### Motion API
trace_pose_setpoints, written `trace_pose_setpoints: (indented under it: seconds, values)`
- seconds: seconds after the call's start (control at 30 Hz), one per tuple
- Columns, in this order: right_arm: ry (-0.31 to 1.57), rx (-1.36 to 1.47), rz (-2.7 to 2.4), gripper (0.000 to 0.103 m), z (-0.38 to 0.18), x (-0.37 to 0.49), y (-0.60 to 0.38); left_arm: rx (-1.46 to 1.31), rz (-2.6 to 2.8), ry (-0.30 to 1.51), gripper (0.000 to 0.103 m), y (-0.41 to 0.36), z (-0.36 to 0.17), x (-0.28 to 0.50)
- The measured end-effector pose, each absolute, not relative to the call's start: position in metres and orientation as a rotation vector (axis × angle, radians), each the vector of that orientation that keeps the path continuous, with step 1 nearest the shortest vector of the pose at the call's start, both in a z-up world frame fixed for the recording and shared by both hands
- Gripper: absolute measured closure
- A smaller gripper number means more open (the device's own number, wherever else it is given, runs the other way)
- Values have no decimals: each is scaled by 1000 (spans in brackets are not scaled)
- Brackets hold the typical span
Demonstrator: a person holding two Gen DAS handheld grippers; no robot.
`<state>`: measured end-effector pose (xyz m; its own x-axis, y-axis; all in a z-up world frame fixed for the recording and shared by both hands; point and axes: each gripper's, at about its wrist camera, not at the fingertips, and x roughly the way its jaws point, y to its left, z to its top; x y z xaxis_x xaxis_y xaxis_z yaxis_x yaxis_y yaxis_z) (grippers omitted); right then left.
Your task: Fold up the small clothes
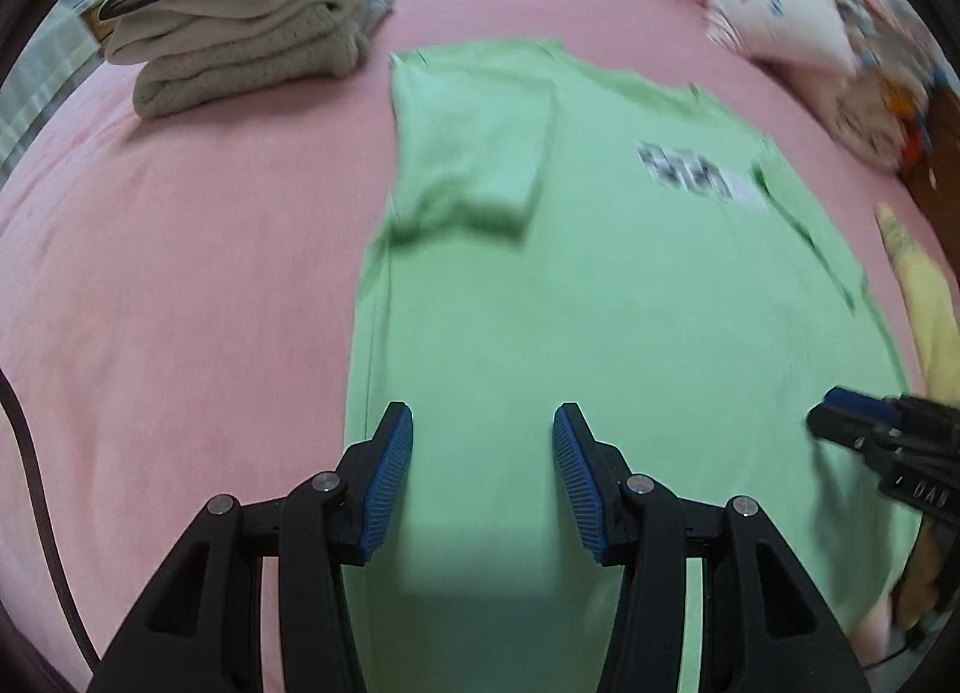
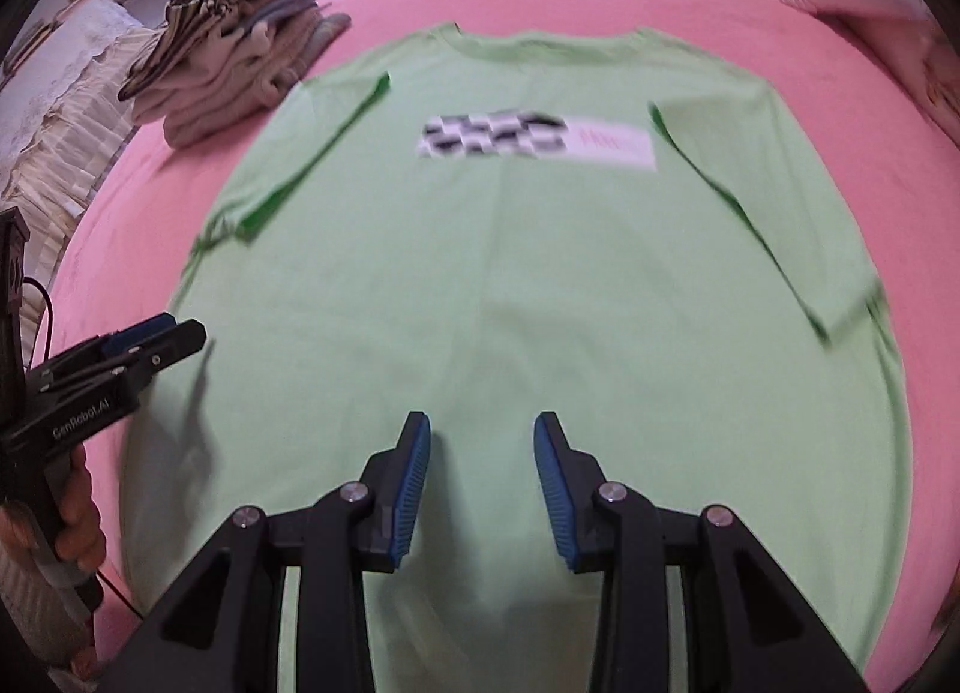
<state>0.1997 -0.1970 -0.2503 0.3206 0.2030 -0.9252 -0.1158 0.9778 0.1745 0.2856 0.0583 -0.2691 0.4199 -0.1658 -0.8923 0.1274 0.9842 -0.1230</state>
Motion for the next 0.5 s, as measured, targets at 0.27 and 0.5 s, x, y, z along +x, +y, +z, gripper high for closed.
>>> trace_pose_setpoints:
  seconds: [0.27,0.5]
  values:
    - [1238,-1,84,67,-244,90,-211,-16,-230,1090,55,66,-268,192]
    - [1221,82,64,67,-244,27,-237,-82,-225,1107,35,79,-261,145]
